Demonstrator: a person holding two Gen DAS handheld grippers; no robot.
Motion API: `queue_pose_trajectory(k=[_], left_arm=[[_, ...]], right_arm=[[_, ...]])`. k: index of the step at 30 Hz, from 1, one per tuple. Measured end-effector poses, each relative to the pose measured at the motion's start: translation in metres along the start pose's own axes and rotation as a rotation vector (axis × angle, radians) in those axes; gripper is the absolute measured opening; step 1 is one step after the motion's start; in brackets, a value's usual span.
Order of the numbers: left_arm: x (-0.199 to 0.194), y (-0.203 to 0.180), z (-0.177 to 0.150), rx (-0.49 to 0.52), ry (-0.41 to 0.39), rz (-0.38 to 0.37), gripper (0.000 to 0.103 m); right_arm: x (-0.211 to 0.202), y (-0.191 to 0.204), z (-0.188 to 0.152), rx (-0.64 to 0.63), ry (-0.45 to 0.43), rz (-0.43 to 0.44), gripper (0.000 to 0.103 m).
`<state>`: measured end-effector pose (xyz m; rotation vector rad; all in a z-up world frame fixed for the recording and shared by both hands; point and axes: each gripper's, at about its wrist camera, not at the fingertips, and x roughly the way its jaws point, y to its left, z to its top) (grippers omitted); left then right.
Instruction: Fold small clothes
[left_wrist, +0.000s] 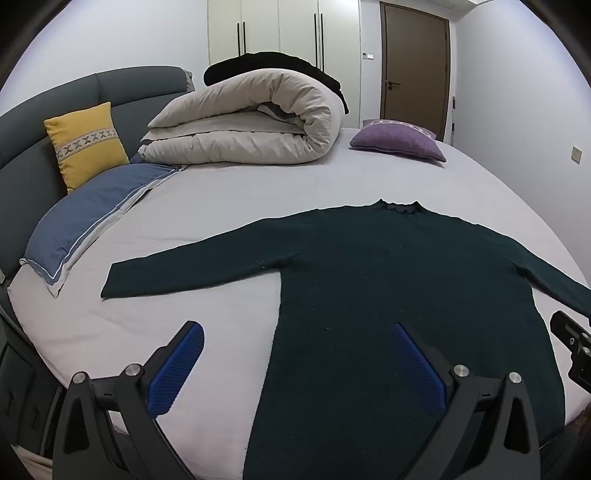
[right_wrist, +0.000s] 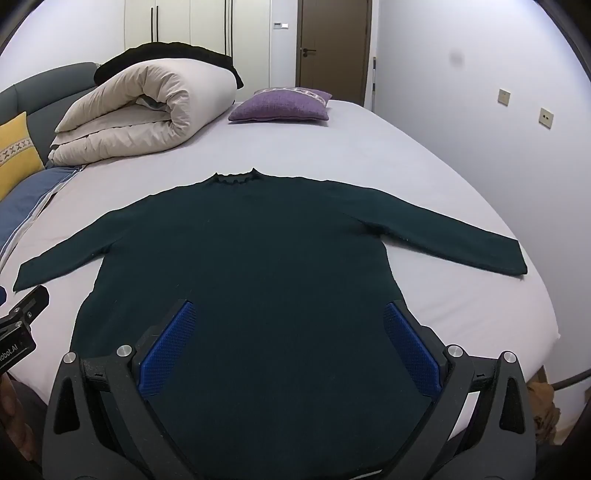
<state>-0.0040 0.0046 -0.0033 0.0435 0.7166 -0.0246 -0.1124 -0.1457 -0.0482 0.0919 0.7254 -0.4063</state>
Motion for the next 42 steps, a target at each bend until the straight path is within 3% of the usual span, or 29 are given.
queue_pose_trajectory(k=[42], left_arm=[[-0.003, 0.0038, 0.003, -0.013, 0.0, -0.009, 0.103]], right_arm=[[0.0006, -0.0014, -0.0035, 0.004, 0.012, 0.013, 0.103]])
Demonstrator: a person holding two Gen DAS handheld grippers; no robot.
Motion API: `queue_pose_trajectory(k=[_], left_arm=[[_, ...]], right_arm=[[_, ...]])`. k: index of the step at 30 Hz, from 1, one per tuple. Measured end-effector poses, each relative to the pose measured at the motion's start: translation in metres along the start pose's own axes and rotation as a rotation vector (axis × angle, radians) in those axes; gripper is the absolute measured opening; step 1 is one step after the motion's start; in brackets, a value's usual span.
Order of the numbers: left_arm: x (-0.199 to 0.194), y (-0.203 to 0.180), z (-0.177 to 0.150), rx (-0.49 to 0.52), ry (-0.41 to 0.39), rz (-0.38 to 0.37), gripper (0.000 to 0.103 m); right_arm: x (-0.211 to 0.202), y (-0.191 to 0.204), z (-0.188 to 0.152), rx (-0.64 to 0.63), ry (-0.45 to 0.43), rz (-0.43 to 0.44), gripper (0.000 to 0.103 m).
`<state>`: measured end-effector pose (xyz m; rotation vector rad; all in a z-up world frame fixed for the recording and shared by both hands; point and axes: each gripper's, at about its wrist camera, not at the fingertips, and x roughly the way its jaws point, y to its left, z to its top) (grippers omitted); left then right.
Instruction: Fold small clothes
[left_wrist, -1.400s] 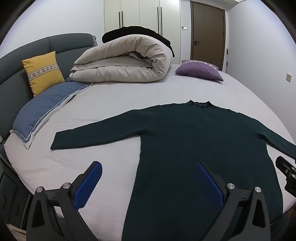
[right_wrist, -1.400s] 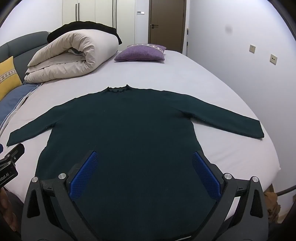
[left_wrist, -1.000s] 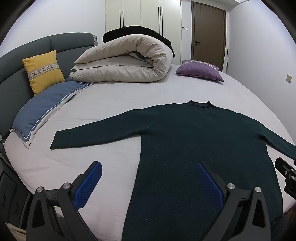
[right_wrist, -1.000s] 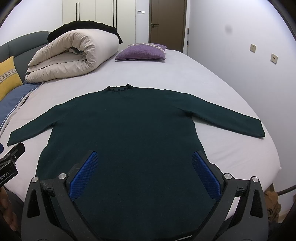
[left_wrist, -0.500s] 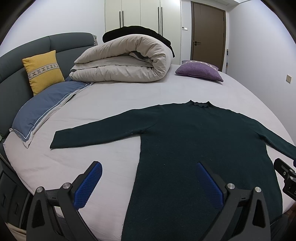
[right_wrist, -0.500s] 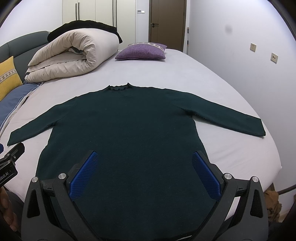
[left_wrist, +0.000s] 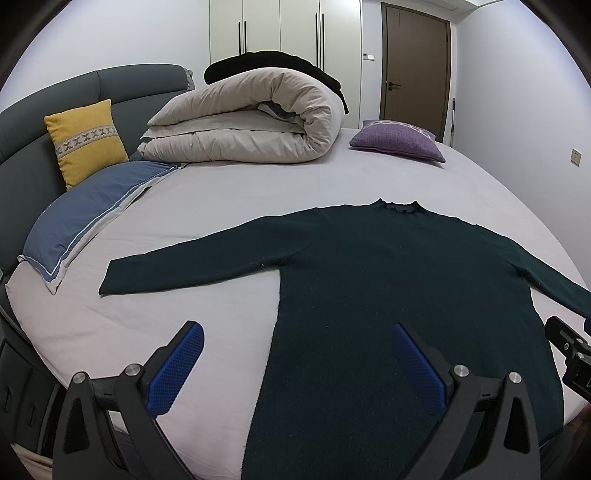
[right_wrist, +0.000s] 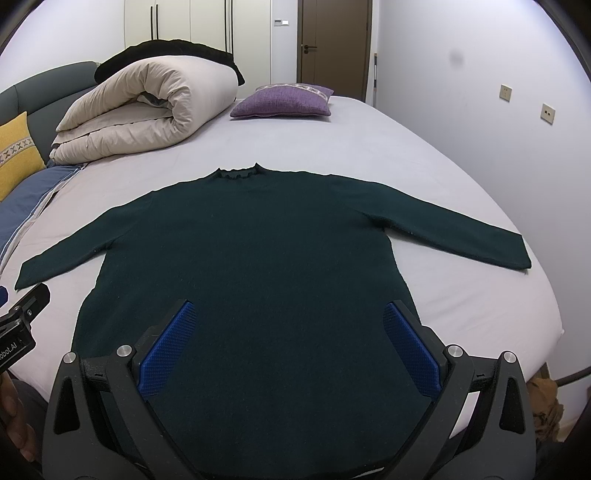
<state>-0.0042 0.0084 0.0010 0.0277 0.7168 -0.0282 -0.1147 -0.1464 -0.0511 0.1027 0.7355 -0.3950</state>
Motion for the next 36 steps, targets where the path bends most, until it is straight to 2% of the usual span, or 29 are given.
queue_pose_trajectory(k=[36], left_arm=[[0.008, -0.002, -0.006, -0.004, 0.011, -0.005, 0.103]], right_arm=[[0.012, 0.012, -0.015, -0.003, 0.019, -0.001, 0.103]])
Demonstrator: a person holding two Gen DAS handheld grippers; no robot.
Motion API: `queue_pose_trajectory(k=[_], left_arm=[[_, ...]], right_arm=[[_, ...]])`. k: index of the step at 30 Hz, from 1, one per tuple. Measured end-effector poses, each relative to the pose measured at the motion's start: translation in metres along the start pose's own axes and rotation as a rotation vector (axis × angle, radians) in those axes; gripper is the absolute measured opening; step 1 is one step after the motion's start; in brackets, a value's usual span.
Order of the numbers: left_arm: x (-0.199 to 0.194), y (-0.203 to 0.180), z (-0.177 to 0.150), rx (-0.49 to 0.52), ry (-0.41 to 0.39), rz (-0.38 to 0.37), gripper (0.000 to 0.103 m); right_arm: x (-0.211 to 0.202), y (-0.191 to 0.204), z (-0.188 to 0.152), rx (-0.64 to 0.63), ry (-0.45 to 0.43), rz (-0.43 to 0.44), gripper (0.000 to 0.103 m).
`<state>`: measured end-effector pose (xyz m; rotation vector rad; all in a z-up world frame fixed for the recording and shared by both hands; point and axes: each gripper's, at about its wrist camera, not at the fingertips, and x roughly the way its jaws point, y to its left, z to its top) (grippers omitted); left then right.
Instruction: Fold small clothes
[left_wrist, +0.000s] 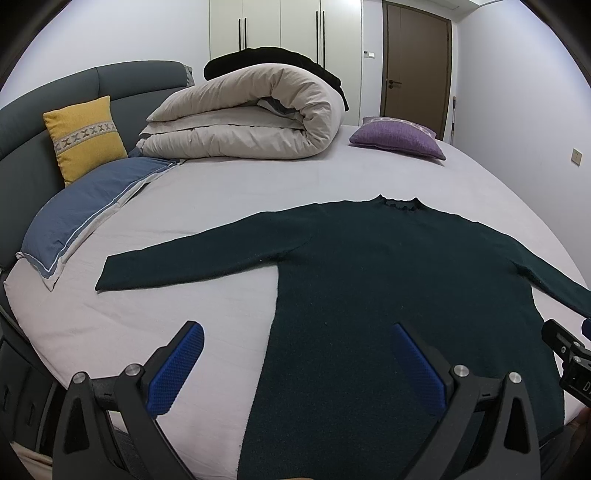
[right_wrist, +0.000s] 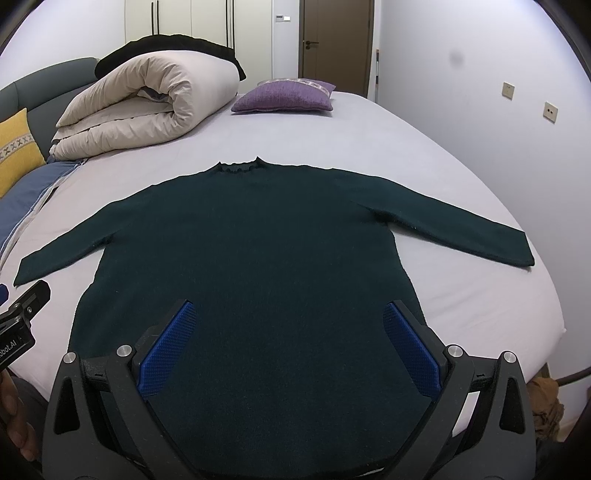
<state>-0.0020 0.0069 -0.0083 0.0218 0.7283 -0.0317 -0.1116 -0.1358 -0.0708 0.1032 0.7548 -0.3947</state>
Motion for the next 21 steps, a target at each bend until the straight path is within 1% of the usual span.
queue_pose_trajectory(k=[7, 9, 11, 12, 14, 16, 17, 19, 21], left_arm=[[0.005, 0.003, 0.0, -0.007, 0.009, -0.011, 0.103], [0.006, 0.004, 0.0, -0.02, 0.018, -0.043, 0.103], [0.008, 0.005, 0.0, -0.046, 0.02, -0.08, 0.103], [0.009, 0.006, 0.0, -0.062, 0.022, -0.103, 0.103], [0.015, 0.007, 0.001, -0.098, 0.037, -0.144, 0.103], [0.021, 0.004, 0.001, -0.106, 0.048, -0.142, 0.103], [0.026, 0.001, 0.001, -0.094, 0.055, -0.144, 0.103], [0.034, -0.005, 0.0, -0.066, 0.068, -0.15, 0.103], [0.045, -0.011, 0.001, -0.05, 0.095, -0.169, 0.103]], right_arm=[[0.005, -0.001, 0.002, 0.007, 0.017, 0.001, 0.103], [0.006, -0.007, 0.004, 0.027, 0.008, 0.01, 0.103], [0.009, -0.023, 0.008, 0.077, 0.005, 0.046, 0.103], [0.011, -0.036, 0.011, 0.118, 0.004, 0.075, 0.103], [0.018, -0.077, 0.017, 0.237, -0.012, 0.132, 0.103], [0.028, -0.126, 0.02, 0.37, -0.033, 0.154, 0.103], [0.036, -0.156, 0.02, 0.442, -0.038, 0.157, 0.103], [0.052, -0.212, 0.017, 0.559, -0.031, 0.131, 0.102], [0.068, -0.274, 0.011, 0.693, -0.039, 0.104, 0.097]])
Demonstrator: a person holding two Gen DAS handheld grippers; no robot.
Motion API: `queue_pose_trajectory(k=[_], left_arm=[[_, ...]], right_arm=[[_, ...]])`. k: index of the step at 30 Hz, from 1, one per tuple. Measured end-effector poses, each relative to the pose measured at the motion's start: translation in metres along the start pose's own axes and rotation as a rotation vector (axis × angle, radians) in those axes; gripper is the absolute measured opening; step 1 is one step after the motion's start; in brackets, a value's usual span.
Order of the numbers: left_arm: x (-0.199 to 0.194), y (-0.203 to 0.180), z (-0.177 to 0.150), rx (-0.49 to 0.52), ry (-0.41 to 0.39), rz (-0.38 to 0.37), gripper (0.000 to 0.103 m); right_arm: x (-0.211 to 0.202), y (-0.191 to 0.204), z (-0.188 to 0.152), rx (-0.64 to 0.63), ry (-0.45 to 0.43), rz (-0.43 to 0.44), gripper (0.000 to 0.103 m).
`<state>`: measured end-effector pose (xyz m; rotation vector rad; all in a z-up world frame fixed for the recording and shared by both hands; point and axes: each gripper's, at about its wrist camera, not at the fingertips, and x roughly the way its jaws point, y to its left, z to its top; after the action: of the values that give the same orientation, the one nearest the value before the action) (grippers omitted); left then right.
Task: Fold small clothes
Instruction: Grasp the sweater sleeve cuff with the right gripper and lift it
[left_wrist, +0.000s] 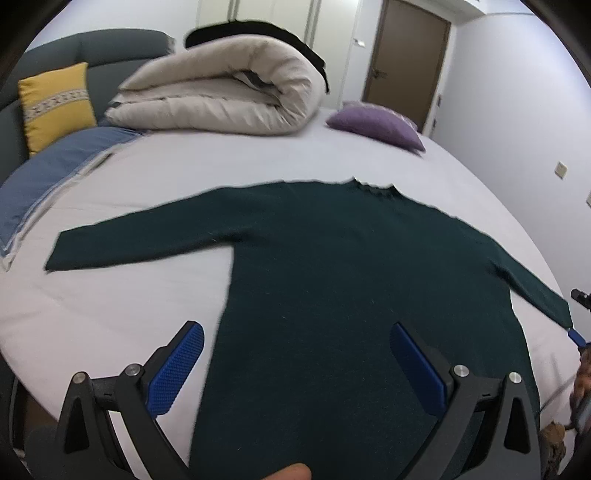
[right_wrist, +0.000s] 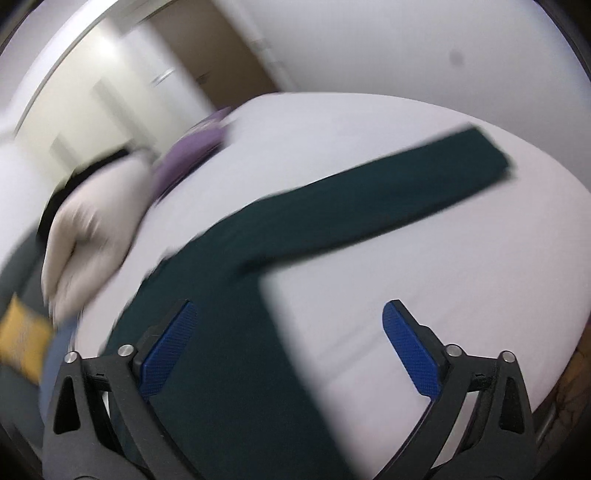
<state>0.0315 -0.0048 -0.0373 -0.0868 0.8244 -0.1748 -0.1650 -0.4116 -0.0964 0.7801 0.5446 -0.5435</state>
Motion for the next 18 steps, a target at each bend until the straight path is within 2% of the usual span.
queue_pose_trajectory(k=[5, 7, 9, 11, 13, 14, 15, 16, 17, 18], left_arm=[[0.025, -0.012, 0.009, 0.025, -0.009, -0.019, 0.103], [0.032, -0.019, 0.015, 0.043, -0.034, -0.009, 0.103], [0.041, -0.027, 0.02, 0.047, -0.041, -0.006, 0.103], [0.056, -0.034, 0.026, 0.063, 0.022, -0.006, 0.103], [0.072, -0.035, 0.03, 0.044, 0.079, -0.014, 0.103], [0.077, -0.035, 0.031, 0.04, 0.086, -0.017, 0.103], [0.081, -0.037, 0.033, 0.043, 0.083, -0.016, 0.103], [0.084, -0.038, 0.034, 0.044, 0.081, -0.013, 0.103], [0.087, -0.037, 0.035, 0.041, 0.082, -0.023, 0.103], [0.091, -0.036, 0.038, 0.03, 0.091, -0.052, 0.103]], right_arm=[[0.03, -0.112, 0.058, 0.28, 0.02, -0.043, 0.084], [0.037, -0.141, 0.071, 0.358, 0.013, -0.06, 0.082], [0.044, -0.16, 0.085, 0.405, -0.011, -0.044, 0.076], [0.05, -0.167, 0.099, 0.417, -0.04, -0.035, 0.075], [0.059, -0.167, 0.111, 0.399, -0.058, -0.033, 0.069], [0.066, -0.168, 0.118, 0.394, -0.06, -0.033, 0.059], [0.071, -0.169, 0.124, 0.399, -0.06, -0.034, 0.045], [0.075, -0.171, 0.129, 0.409, -0.058, -0.04, 0.036], [0.08, -0.174, 0.136, 0.413, -0.053, -0.056, 0.019], [0.084, -0.18, 0.151, 0.405, -0.047, -0.074, 0.009]])
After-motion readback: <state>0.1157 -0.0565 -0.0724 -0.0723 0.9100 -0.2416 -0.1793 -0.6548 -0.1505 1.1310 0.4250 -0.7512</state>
